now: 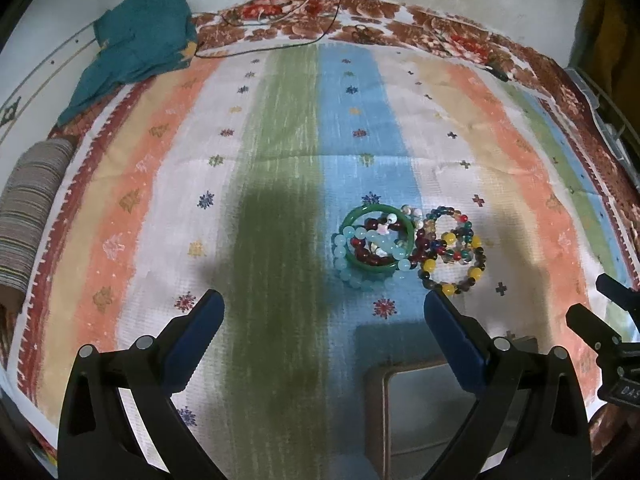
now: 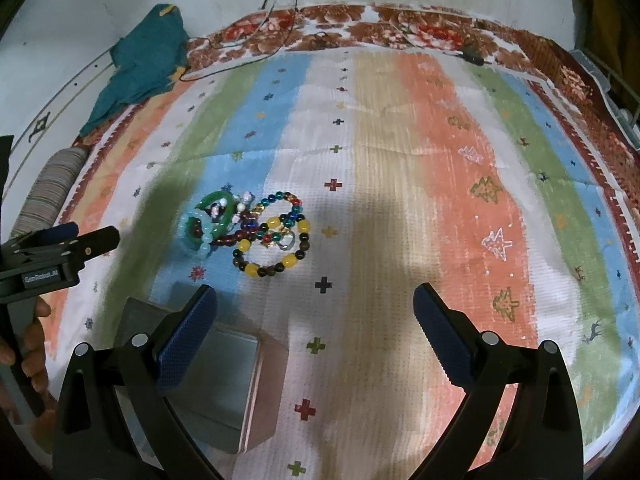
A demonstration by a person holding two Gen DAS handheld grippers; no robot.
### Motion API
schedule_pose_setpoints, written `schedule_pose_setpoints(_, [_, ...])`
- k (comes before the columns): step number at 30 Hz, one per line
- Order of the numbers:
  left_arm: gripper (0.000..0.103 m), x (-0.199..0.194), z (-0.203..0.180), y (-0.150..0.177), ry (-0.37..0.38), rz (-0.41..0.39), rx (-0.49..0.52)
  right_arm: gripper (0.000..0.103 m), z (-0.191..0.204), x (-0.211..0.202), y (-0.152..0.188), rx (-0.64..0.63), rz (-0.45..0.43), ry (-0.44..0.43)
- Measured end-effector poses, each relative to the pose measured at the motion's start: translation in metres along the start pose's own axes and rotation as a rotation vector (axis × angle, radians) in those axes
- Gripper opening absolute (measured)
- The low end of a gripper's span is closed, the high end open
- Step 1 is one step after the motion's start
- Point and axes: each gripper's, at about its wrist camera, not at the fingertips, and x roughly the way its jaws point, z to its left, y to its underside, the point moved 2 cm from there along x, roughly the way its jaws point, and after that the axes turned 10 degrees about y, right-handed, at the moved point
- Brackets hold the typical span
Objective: Organize jewelry
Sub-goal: 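Move both tools forward over the bracelet pile beside the tin, then close right tool on yellow-black bracelet while left tool closes on light-blue bead bracelet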
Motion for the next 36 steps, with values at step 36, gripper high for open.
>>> schedule_pose_setpoints(36, [0.094, 0.085, 0.024, -0.014, -0.011, 0.154, -0.012, 0.099, 0.025, 0.089, -0.020, -0.044, 0.172, 0.024])
